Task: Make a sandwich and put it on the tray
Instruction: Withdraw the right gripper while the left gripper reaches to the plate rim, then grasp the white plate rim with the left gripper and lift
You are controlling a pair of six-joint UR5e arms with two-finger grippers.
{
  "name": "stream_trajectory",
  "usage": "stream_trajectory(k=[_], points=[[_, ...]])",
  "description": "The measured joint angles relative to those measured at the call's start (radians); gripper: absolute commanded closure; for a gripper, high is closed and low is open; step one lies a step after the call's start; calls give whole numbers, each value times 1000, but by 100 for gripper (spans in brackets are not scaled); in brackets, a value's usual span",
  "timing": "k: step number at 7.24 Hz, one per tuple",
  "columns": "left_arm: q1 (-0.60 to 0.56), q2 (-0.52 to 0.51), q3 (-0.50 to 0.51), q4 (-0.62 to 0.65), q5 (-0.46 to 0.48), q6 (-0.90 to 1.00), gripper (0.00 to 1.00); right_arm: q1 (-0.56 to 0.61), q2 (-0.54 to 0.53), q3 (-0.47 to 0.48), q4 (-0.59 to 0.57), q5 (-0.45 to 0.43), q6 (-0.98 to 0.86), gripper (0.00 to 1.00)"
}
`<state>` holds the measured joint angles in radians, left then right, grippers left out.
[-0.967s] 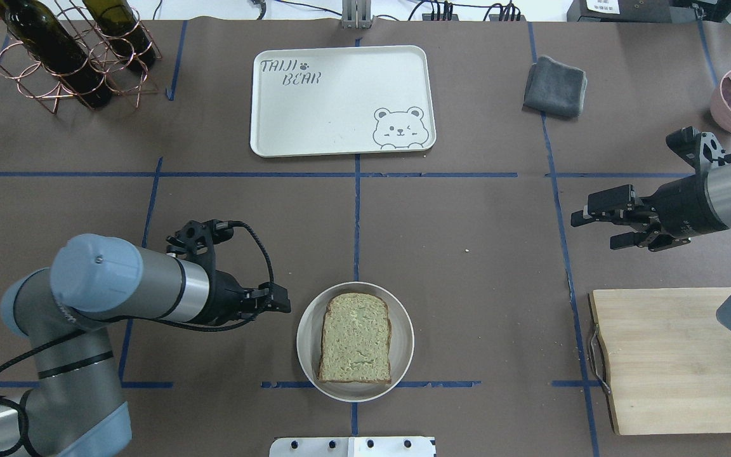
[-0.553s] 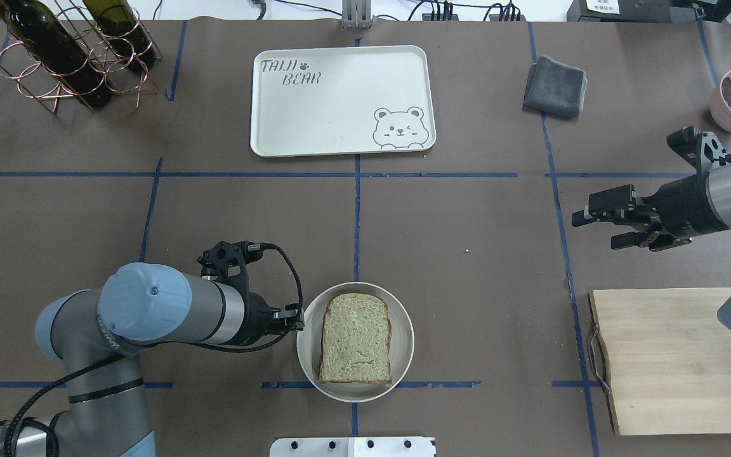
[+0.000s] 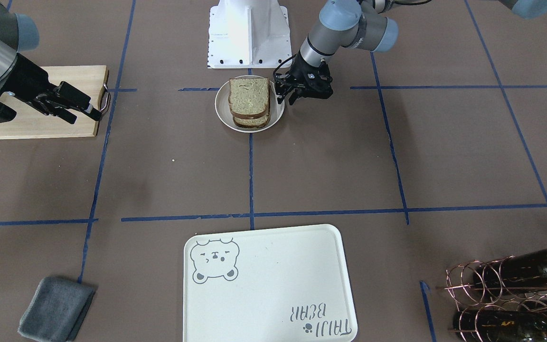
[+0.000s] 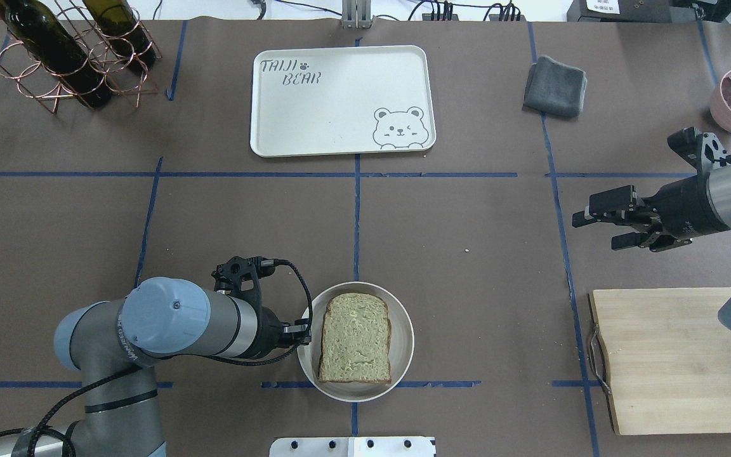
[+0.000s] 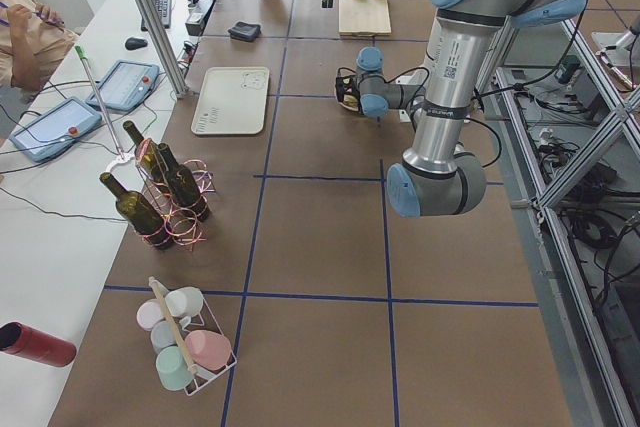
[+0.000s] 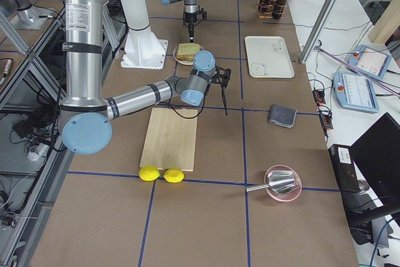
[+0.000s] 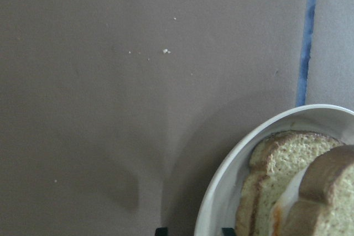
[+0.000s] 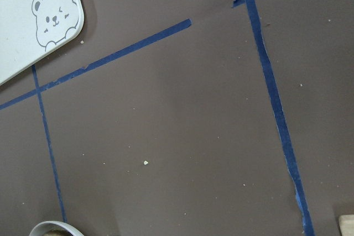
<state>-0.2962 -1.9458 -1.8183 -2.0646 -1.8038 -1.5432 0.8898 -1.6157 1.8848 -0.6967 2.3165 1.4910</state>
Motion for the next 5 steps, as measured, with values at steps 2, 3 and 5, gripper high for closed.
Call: stream_trajectory(k=[2,3,5], points=[[17,-4,7,0,0,0,59,-1,-1,-2,-1,-1,0,0],[23,-8,14,0,0,0,61,-1,-3,-2,-1,-1,0,0],[34,-18,24,0,0,0,69,0,-7,-1,-1,0,0,0]])
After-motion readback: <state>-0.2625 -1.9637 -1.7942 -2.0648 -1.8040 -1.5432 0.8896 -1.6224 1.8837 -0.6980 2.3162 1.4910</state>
